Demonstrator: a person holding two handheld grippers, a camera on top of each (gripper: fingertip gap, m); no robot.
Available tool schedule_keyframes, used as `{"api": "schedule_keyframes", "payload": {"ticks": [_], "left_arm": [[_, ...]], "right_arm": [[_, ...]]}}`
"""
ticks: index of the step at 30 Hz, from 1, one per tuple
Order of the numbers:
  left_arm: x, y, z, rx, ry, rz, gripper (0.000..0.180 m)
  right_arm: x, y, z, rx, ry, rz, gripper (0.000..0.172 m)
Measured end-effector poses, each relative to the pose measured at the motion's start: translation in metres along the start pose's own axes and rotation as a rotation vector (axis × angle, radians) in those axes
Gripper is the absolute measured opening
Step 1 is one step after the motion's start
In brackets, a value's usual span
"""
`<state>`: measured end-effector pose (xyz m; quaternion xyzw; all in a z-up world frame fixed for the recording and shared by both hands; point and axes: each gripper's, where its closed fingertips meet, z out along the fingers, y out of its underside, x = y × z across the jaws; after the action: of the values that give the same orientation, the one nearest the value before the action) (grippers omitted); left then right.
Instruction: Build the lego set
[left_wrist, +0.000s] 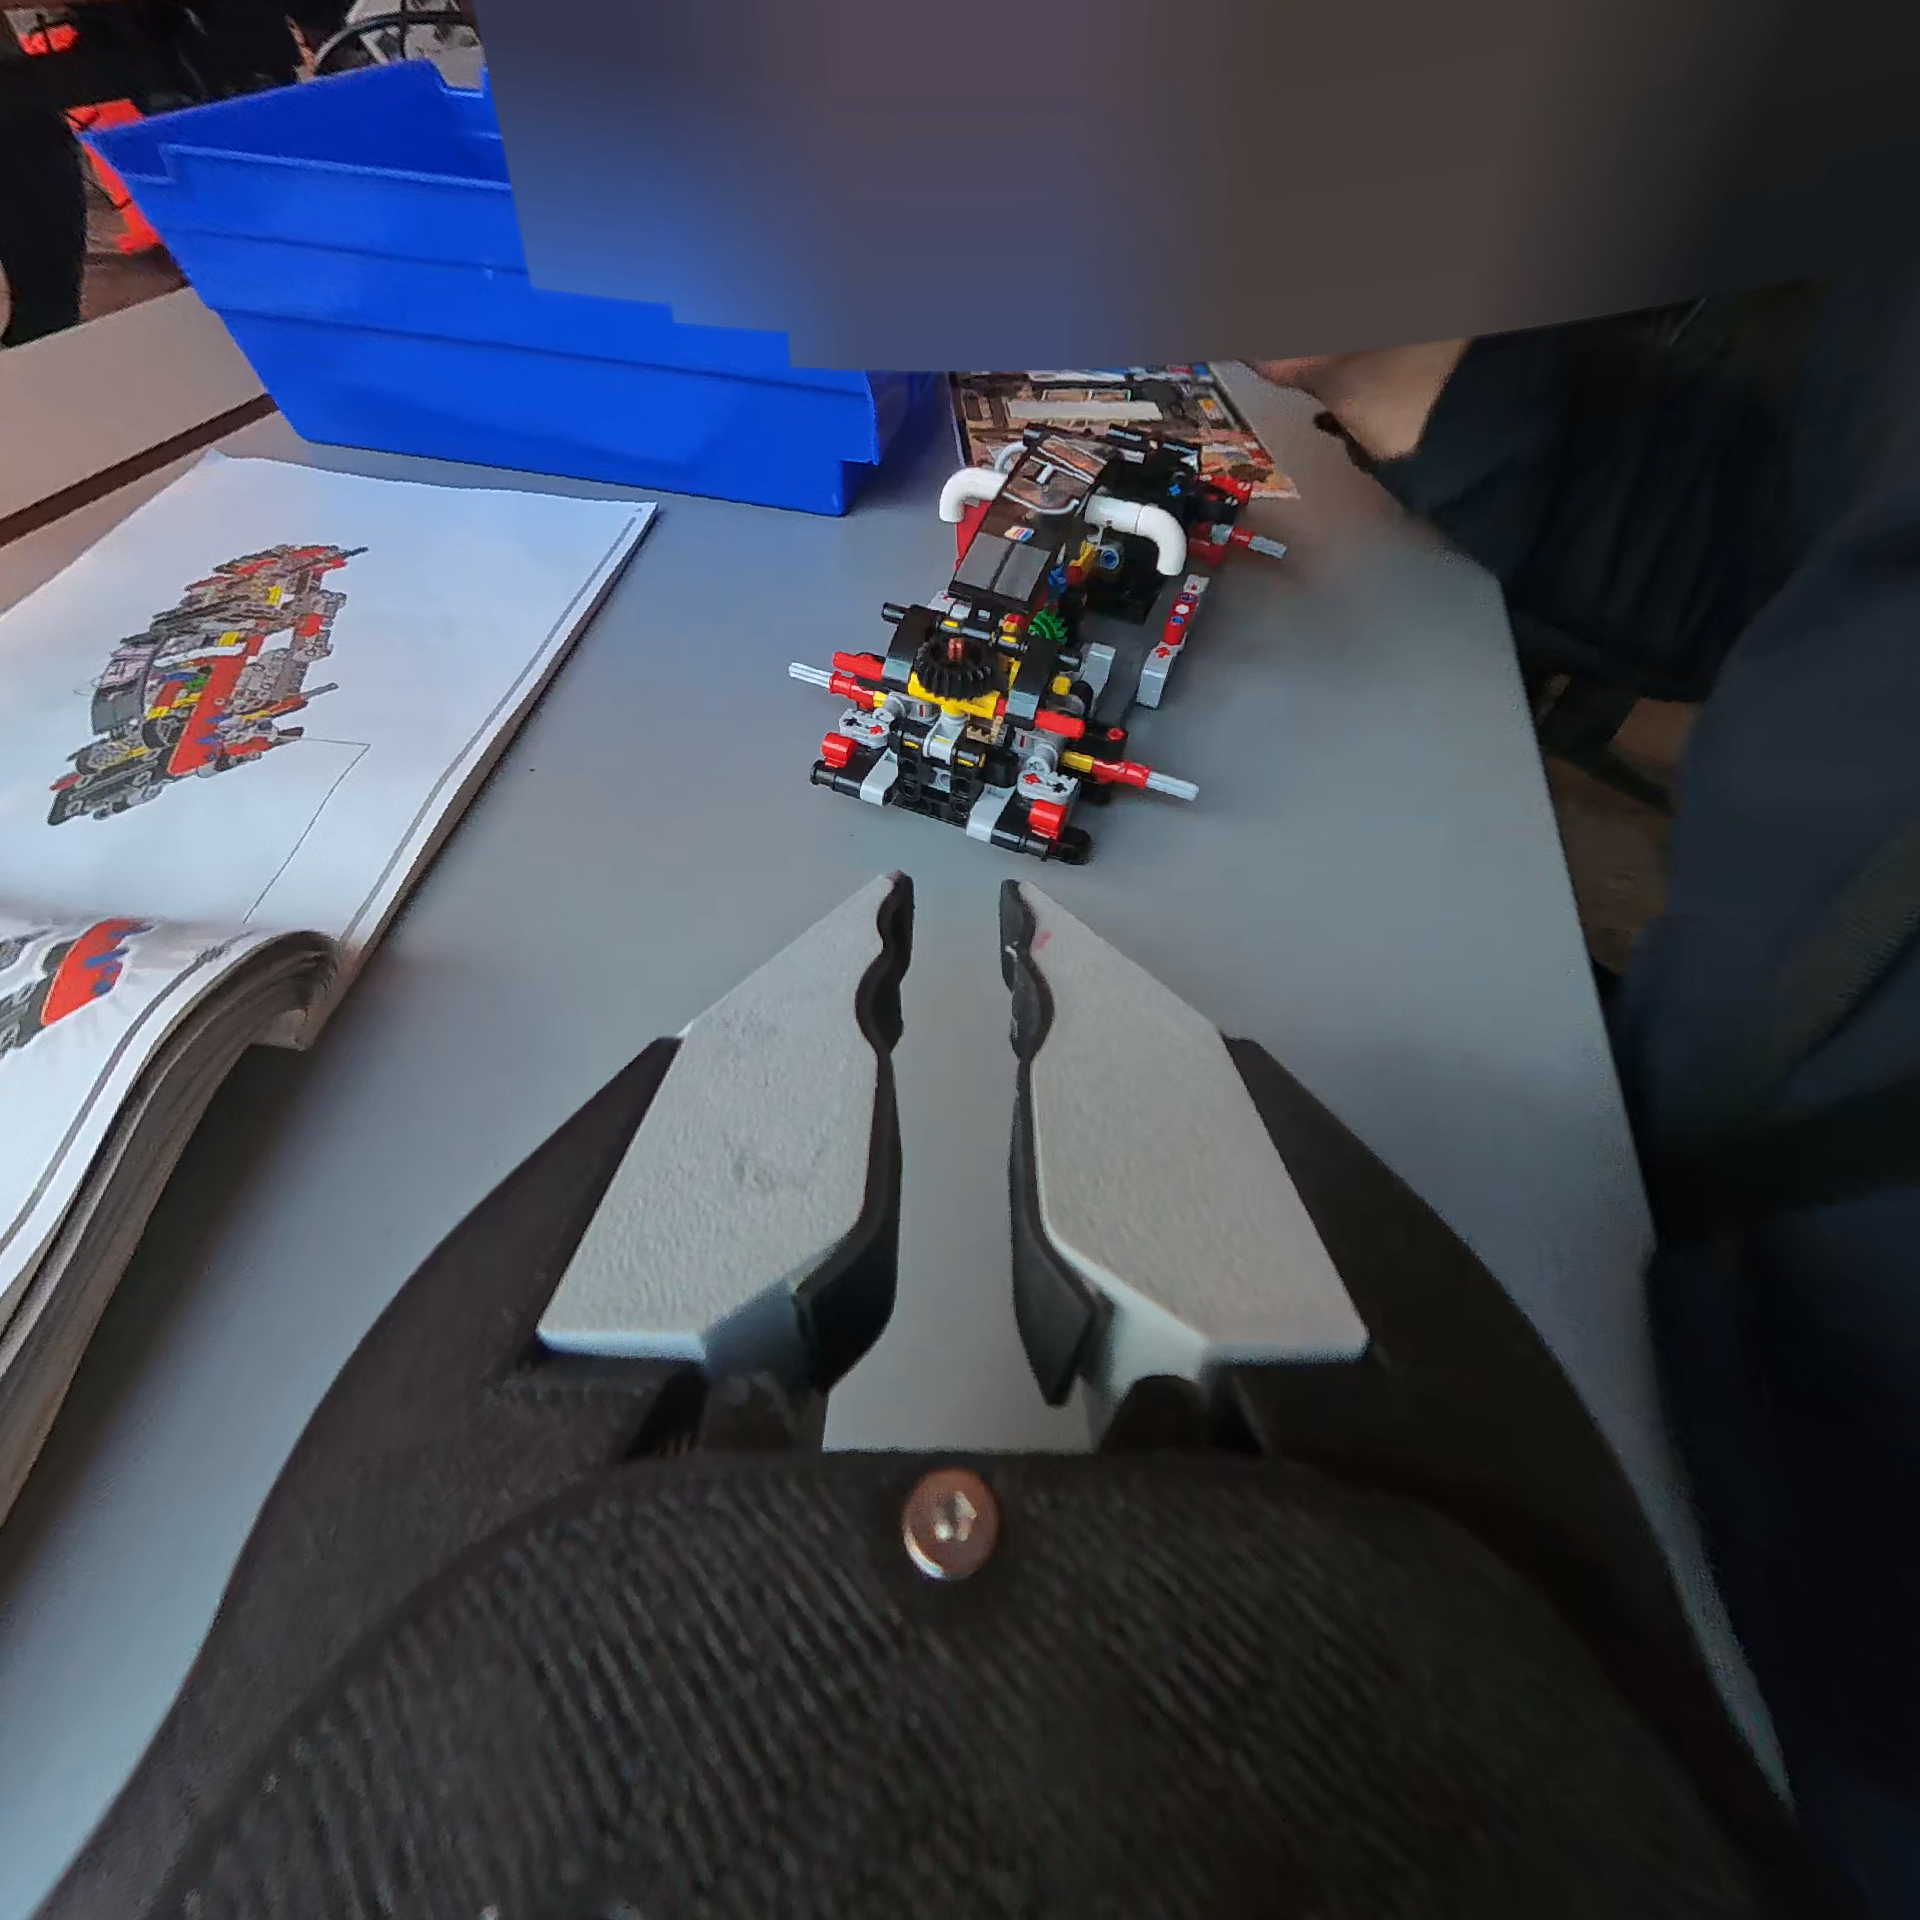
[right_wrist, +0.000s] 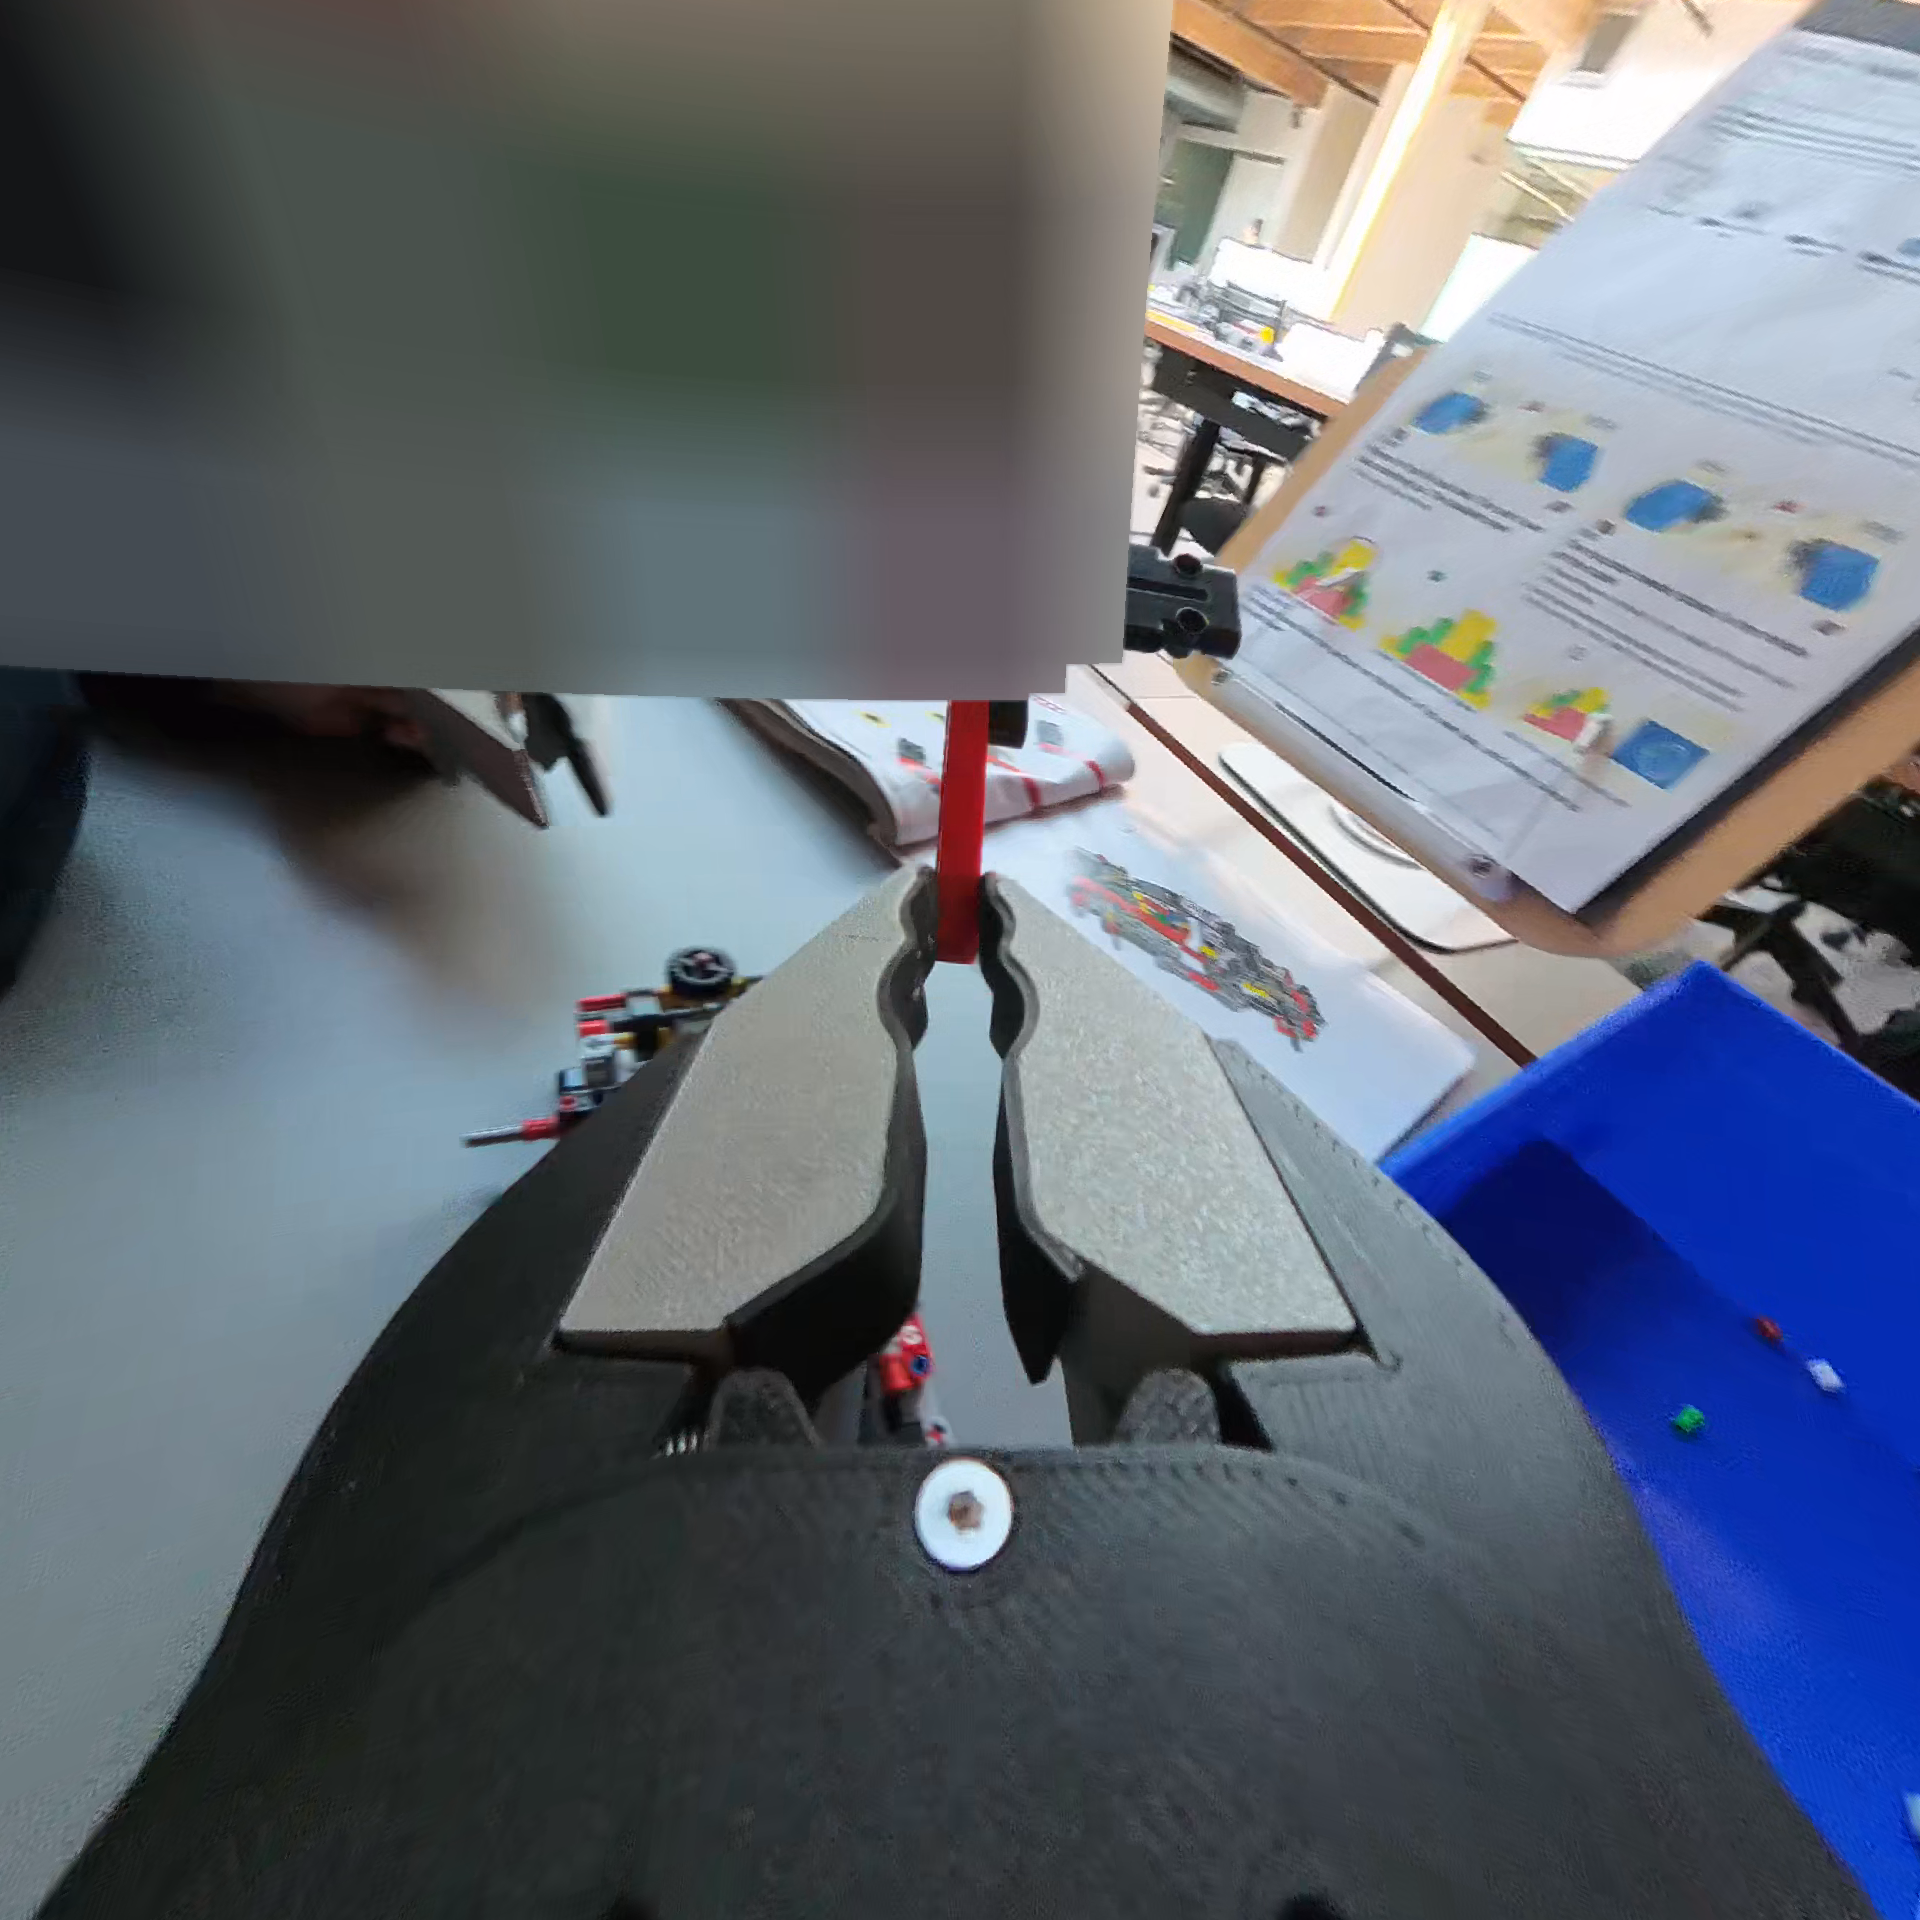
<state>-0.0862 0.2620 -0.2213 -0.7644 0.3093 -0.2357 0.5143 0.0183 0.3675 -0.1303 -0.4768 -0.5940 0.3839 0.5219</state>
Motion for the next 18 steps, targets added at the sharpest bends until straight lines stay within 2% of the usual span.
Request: {"api": "schedule_keyframes", "payload": {"ticks": [6, 11, 14, 18], "left_arm": [[0.002, 0.001, 0.008, -0.024, 0.028, 0.038, 0.010], [-0.002, -0.005, 0.003, 0.024, 0.045, -0.020, 0.008], [-0.004, -0.006, 0.002, 0.032, 0.041, -0.037, 0.008], [-0.008, -0.007, 0.001, 0.042, 0.015, -0.051, 0.008]], "right_arm": [[0.024, 0.022, -0.009, 0.031, 0.031, 0.137, 0.005], [0.028, 0.044, 0.000, -0.050, 0.002, 0.254, 0.005], [0.018, 0.056, 0.006, -0.126, -0.029, 0.230, 0.005], [0.006, 0.046, 0.007, -0.086, -0.061, 0.180, 0.005]]}}
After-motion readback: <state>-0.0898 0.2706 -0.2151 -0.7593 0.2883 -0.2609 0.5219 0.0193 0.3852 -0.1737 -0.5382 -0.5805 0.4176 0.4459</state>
